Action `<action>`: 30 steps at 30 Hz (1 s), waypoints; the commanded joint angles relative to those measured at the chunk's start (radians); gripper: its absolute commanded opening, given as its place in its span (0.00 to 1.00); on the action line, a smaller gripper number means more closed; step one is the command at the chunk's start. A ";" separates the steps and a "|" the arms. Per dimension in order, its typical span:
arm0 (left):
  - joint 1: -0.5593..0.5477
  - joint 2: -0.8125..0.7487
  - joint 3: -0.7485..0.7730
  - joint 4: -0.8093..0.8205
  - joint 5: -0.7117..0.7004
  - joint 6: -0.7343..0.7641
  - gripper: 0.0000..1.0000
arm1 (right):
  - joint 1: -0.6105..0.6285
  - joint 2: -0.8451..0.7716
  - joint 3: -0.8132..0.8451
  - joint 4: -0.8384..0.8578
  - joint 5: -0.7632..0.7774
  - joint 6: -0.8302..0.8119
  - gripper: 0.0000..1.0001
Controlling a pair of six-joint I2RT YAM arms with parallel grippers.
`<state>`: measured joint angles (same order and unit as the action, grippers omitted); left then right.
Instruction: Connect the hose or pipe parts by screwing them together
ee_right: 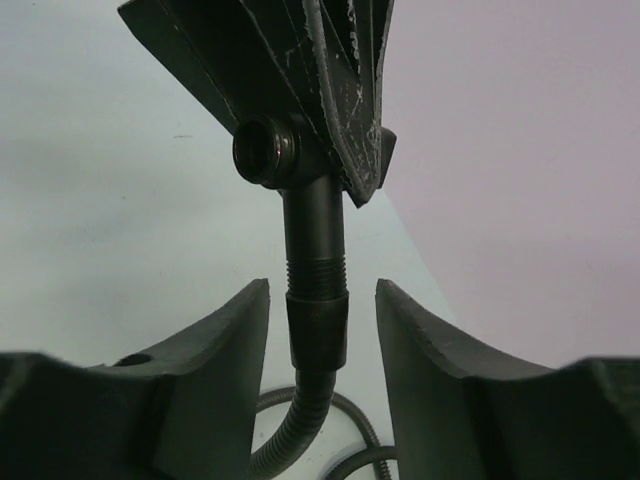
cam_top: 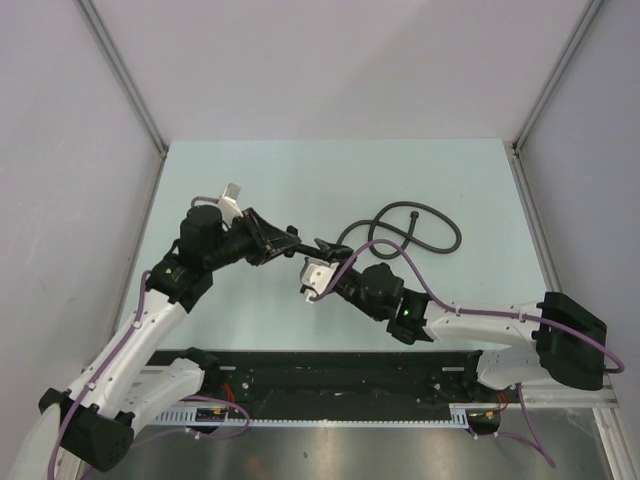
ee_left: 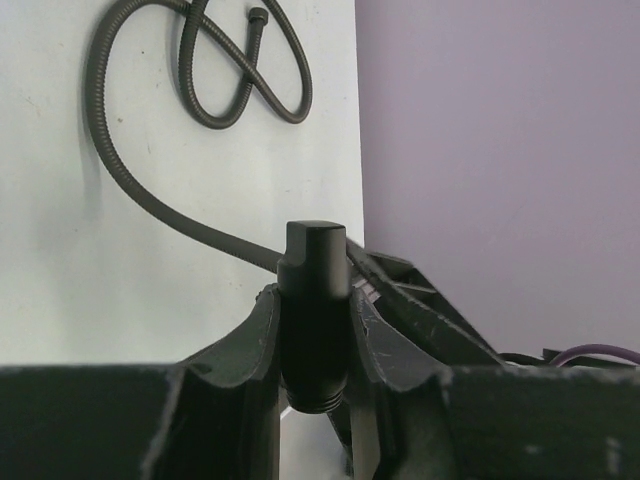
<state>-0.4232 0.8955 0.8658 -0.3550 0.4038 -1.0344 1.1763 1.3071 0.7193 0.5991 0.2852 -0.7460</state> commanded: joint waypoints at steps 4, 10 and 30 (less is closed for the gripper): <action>0.004 0.005 0.031 0.044 0.096 -0.017 0.00 | -0.003 0.005 0.011 0.101 0.003 0.031 0.06; -0.020 0.036 0.053 0.083 0.204 0.342 0.00 | -0.142 -0.063 0.109 -0.220 -0.529 0.310 0.00; -0.038 -0.136 -0.196 0.501 0.045 0.650 0.00 | -0.461 -0.038 0.181 -0.405 -1.053 0.642 0.68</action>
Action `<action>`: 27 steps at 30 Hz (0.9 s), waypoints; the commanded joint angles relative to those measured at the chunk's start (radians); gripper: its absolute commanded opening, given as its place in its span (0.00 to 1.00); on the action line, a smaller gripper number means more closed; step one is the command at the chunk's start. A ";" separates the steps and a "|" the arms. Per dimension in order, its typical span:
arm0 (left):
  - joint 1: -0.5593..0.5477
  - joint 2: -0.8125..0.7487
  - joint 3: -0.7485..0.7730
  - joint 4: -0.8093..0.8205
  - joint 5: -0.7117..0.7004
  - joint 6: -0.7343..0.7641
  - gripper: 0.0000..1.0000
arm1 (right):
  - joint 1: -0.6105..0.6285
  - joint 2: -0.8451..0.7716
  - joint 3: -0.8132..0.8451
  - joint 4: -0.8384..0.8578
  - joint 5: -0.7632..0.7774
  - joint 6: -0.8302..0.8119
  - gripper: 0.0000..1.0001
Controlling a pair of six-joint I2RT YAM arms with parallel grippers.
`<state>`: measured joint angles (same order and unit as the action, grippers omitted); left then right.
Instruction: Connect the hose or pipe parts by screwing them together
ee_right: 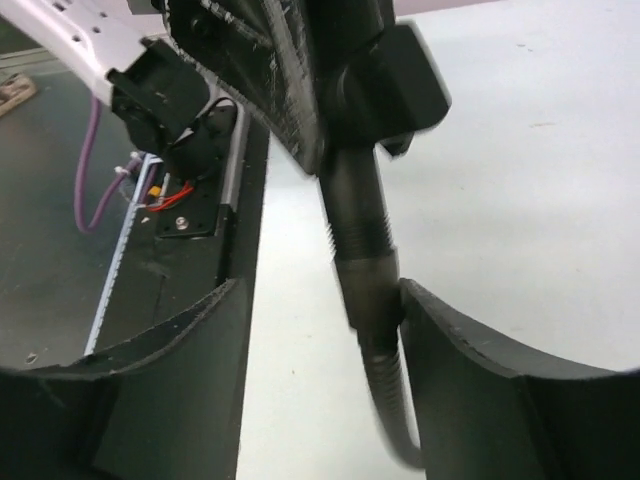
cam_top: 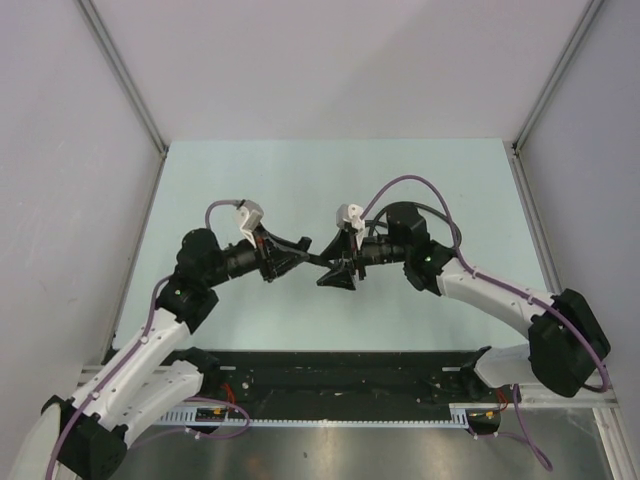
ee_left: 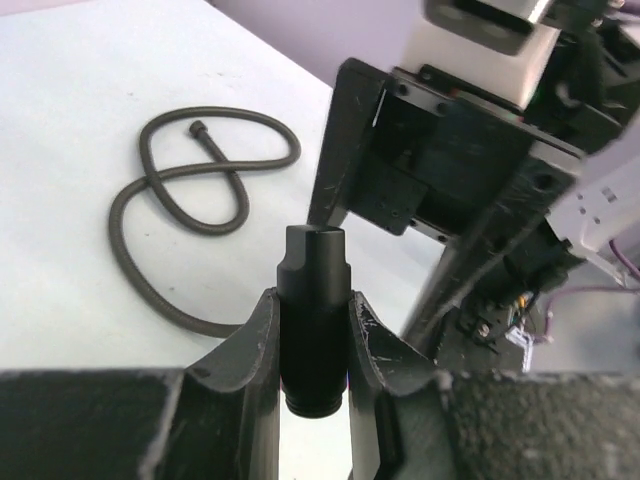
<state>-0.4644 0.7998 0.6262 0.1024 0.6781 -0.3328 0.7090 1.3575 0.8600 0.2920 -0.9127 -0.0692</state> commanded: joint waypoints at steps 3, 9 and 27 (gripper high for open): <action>0.006 -0.016 0.095 -0.041 -0.311 -0.184 0.00 | 0.041 -0.146 0.037 -0.152 0.323 -0.108 0.91; 0.009 0.061 0.162 -0.147 -0.269 -0.527 0.00 | 0.283 -0.181 0.005 -0.100 0.991 -0.331 0.88; 0.032 0.001 0.191 -0.286 -0.252 -0.899 0.00 | 0.501 -0.101 -0.075 0.176 1.381 -0.695 0.59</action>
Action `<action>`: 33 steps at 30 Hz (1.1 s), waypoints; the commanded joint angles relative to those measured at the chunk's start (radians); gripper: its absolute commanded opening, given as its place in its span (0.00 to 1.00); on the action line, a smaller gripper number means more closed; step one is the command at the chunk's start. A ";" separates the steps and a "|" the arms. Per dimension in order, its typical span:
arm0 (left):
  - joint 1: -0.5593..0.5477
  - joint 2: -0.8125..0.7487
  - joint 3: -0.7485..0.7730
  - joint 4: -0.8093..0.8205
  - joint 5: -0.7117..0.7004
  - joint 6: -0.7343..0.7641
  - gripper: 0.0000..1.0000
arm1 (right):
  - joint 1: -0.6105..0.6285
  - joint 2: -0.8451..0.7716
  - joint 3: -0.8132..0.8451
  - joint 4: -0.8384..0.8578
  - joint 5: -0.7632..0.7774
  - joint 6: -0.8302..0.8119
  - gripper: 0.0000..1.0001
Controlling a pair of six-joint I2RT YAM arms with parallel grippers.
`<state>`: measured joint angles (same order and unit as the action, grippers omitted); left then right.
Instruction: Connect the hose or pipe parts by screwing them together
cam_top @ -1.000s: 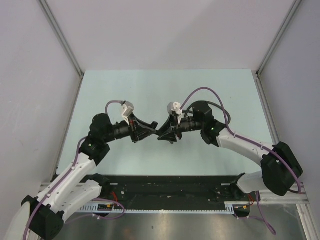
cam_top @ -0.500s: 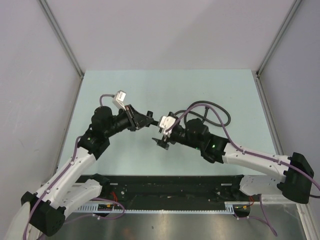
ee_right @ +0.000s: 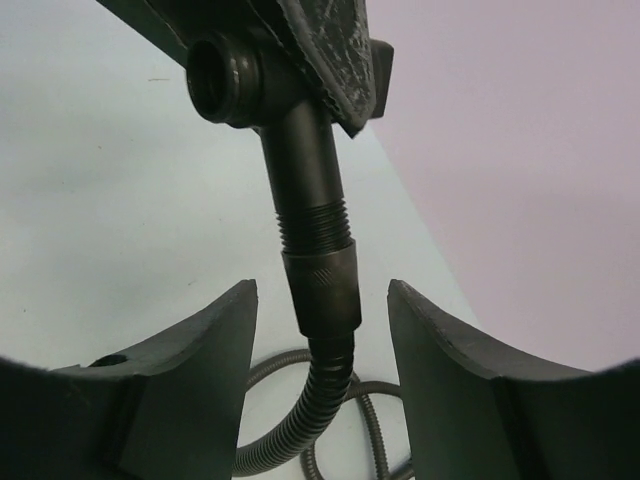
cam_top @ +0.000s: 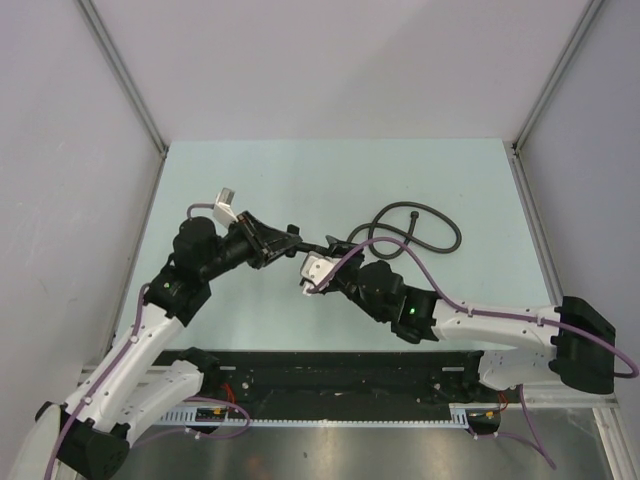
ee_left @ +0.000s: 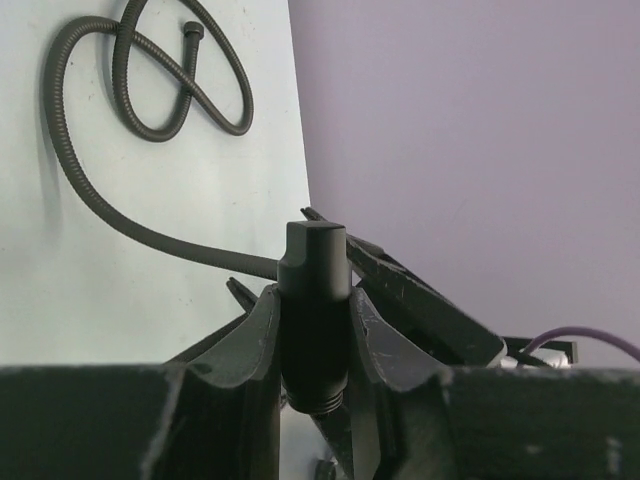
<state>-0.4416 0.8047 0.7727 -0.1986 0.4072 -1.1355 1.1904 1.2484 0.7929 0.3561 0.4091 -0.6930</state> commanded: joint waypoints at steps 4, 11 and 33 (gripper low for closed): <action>0.009 0.002 0.037 0.010 0.038 -0.128 0.00 | 0.035 0.023 -0.008 0.158 0.059 -0.091 0.49; 0.009 0.005 0.039 0.011 0.032 -0.051 0.00 | 0.037 -0.004 -0.007 0.138 -0.054 -0.030 0.00; 0.021 0.008 -0.176 0.459 0.402 0.838 0.00 | -0.508 0.023 0.020 -0.009 -1.271 0.713 0.27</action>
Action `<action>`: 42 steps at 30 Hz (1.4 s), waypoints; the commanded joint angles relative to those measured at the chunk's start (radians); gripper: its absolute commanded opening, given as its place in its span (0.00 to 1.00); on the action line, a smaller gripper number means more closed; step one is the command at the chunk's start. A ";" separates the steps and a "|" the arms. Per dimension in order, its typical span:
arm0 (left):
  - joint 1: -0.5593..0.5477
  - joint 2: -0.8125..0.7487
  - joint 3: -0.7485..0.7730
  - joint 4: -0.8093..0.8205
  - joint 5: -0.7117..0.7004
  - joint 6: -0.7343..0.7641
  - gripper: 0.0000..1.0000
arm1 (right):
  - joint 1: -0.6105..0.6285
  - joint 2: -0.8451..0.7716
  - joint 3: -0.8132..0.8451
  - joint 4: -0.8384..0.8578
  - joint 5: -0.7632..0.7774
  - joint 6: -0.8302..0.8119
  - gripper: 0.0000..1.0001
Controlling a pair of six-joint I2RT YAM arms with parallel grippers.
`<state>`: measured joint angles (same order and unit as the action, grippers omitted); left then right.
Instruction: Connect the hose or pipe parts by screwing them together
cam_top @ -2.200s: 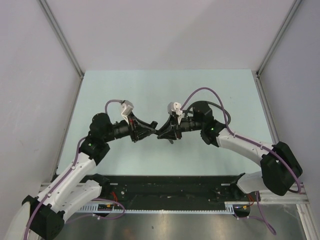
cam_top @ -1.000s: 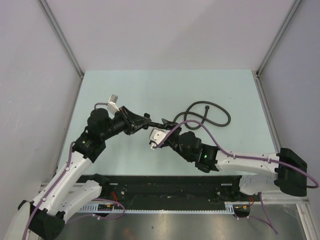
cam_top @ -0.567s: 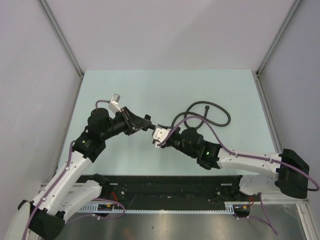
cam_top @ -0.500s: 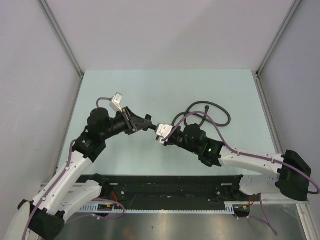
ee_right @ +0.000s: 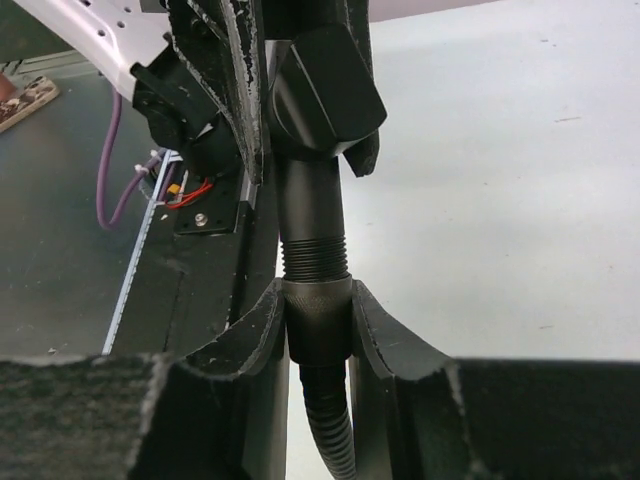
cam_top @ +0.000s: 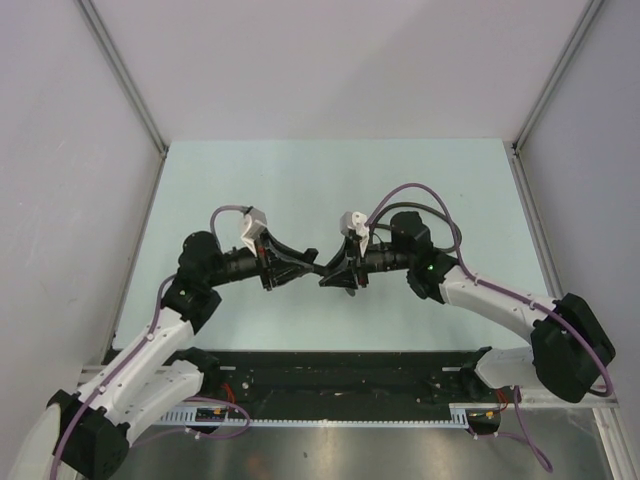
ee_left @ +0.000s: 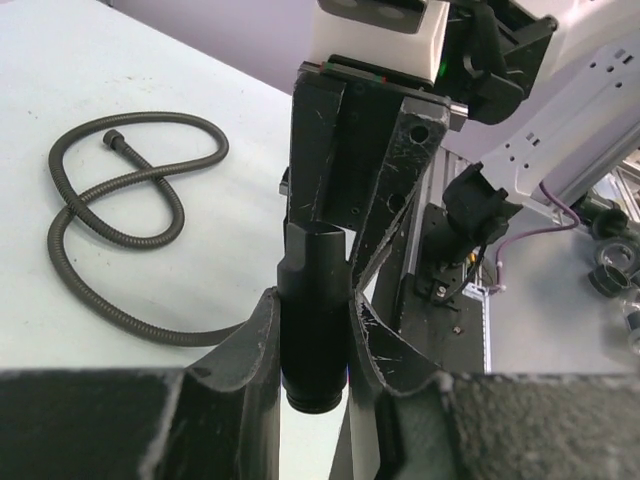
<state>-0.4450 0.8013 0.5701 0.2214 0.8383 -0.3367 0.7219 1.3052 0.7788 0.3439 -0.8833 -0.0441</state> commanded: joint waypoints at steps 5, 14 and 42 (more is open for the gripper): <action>0.034 0.029 0.088 -0.063 -0.266 -0.157 0.00 | -0.001 -0.138 0.033 -0.104 0.297 -0.043 0.60; 0.037 -0.057 0.108 -0.214 -0.456 -0.699 0.00 | 0.304 -0.185 0.022 -0.177 1.036 -0.409 0.95; 0.040 -0.005 0.171 -0.438 -0.354 -0.759 0.00 | 0.440 -0.059 0.007 0.005 1.018 -0.556 0.00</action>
<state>-0.4049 0.7650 0.6460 -0.2401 0.4255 -1.2732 1.2980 1.3281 0.7521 0.4740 0.4709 -0.8417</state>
